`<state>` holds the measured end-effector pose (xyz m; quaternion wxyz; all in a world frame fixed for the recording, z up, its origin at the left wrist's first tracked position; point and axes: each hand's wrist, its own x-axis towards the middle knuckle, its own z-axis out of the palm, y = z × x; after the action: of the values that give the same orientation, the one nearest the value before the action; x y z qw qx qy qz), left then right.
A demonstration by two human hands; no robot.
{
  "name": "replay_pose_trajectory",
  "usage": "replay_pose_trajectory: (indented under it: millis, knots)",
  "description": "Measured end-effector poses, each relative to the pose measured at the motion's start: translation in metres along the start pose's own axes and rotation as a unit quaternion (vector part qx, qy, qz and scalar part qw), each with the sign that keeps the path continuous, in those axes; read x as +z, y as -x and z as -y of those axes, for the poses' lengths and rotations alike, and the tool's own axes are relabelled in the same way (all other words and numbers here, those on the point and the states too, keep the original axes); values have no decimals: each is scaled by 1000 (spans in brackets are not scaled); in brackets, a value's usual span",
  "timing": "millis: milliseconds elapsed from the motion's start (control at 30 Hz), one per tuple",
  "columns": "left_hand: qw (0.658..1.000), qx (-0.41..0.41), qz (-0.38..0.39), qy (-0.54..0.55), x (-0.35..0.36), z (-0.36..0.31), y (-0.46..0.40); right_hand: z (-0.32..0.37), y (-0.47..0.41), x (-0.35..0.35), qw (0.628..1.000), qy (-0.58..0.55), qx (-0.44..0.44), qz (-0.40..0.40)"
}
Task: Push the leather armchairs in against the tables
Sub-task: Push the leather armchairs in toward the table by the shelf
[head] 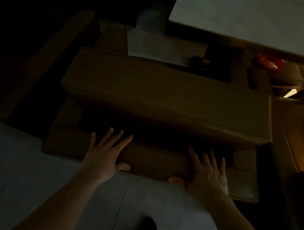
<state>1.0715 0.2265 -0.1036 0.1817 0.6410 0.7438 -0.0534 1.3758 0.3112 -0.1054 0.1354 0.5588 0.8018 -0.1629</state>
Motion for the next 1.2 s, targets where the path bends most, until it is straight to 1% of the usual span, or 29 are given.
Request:
replay_pose_trajectory:
  millis: [33, 100, 167, 233, 433, 600, 733, 933, 1100, 1200]
  knots:
    - [1000, -14, -1, 4, -5, -4, -3, 1, -3, -4, 1000, -7, -2, 6]
    - [999, -24, -30, 24, -15, -16, -5, 3, -5, -13, 1000, -10, -20, 2]
    - [997, -2, -65, 46, -27, -32, -1, 5, 3, -20, 999, -13, -35, -5]
    - [996, 22, -80, 36, -41, -47, 8, 6, 16, -30, 999, -20, -25, -4]
    - [998, 37, -46, 8, -84, -82, 49, 12, 80, -82, 999, -41, 26, 3]
    - [997, 77, -14, -5, -118, -114, 102, 11, 172, -119, 998, -50, 34, -15]
    - [994, 108, -20, -4, -134, -146, 147, 0, 238, -137, 997, -53, 52, -31]
    - [985, 168, -20, -18, -136, -214, 188, -53, 317, -139, 989, -64, 108, -77]
    - [976, 212, -38, -28, -135, -303, 207, -131, 371, -138, 974, -85, 156, -139]
    - [971, 234, -38, -32, -133, -364, 216, -188, 402, -134, 966, -101, 172, -162]
